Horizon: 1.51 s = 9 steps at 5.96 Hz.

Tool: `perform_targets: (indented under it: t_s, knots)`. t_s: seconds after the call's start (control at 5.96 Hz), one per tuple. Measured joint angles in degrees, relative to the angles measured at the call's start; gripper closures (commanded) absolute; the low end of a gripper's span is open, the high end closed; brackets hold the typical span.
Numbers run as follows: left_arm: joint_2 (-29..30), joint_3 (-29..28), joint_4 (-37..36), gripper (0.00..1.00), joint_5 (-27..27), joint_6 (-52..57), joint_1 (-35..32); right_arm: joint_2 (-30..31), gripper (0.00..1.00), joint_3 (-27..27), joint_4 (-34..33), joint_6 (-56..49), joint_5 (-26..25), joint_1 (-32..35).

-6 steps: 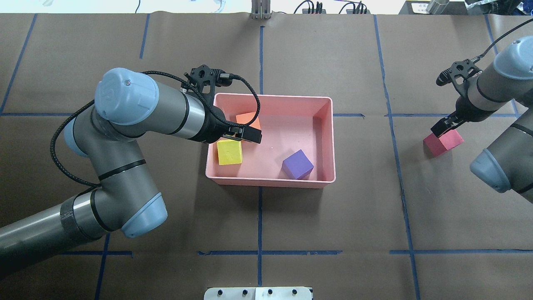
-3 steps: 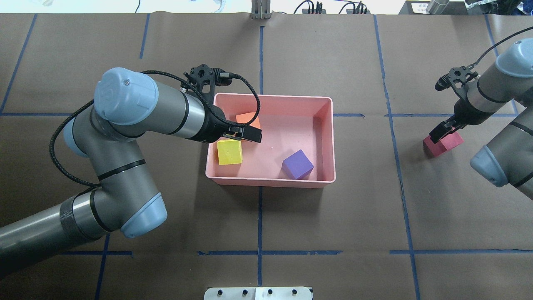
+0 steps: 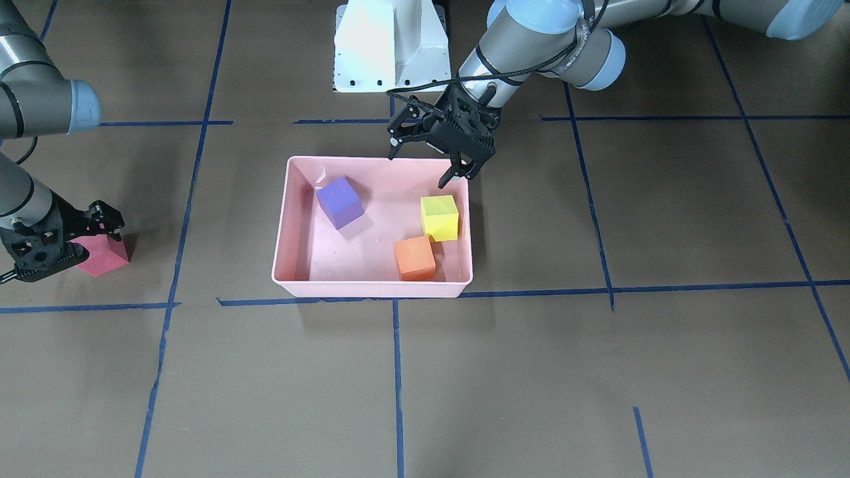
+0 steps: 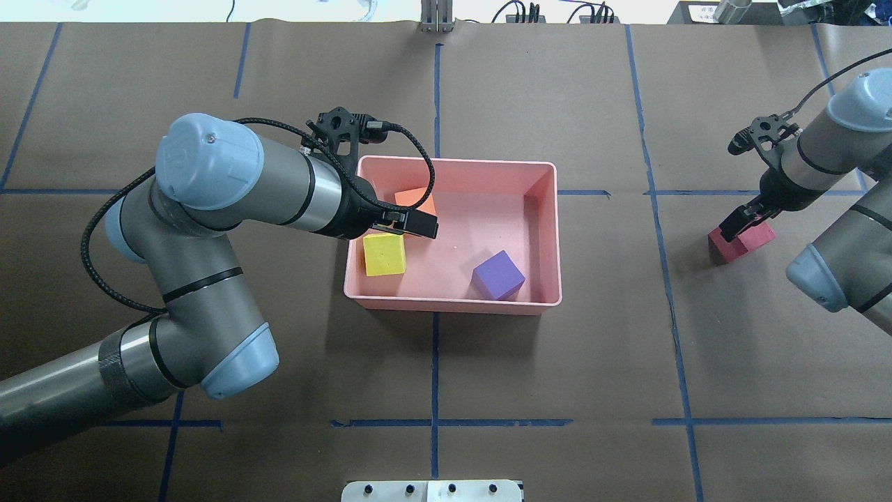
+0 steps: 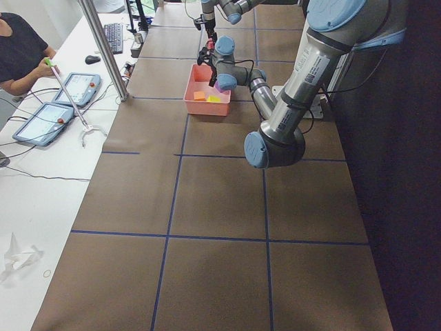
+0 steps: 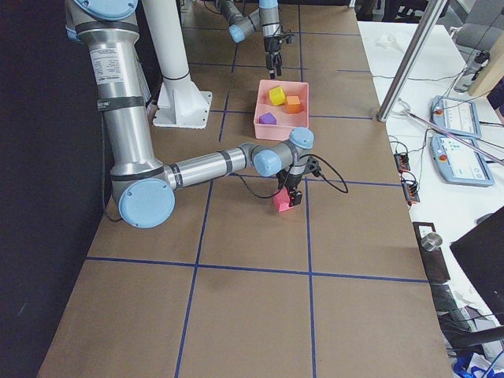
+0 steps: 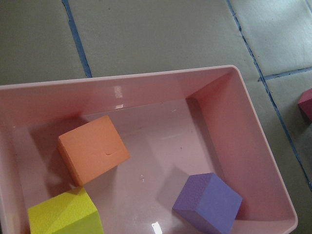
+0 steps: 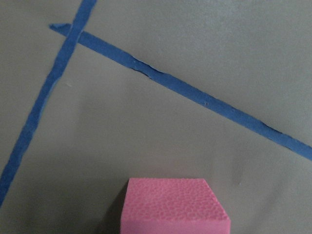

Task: Place blocks into pink bin with both arms
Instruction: 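Grasp and lift pink cube with right gripper while left gripper withdraws, then lower pink cube into bin, open right gripper while left arm retracts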

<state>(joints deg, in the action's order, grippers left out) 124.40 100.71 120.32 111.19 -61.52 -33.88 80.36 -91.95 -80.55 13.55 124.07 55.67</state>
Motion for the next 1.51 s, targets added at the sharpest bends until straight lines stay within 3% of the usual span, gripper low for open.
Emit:
perform_targets:
  t_s: [0.17,0.34,0.84,1.18,1.51]
  knots:
    - [-0.1,0.3,0.0,0.00,0.0,0.0,-0.1,-0.2,0.77,0.9,0.0,0.0,0.0,-0.1]
    - [-0.2,0.5,0.0,0.00,0.0,0.0,-0.1,-0.4,0.97,1.4,0.0,0.2,0.3,-0.3]
    - [-1.1,2.3,0.5,0.00,0.1,0.0,-1.1,-2.2,1.00,0.0,-0.2,3.1,5.0,-0.3]
    - [-5.6,5.8,1.8,0.00,0.4,0.5,-3.8,-8.6,1.00,-4.4,-0.6,20.7,10.0,-1.0]
    - [-13.5,7.1,9.0,0.00,0.7,3.0,-6.0,-16.6,0.99,-6.6,-0.4,40.9,12.2,-4.9]
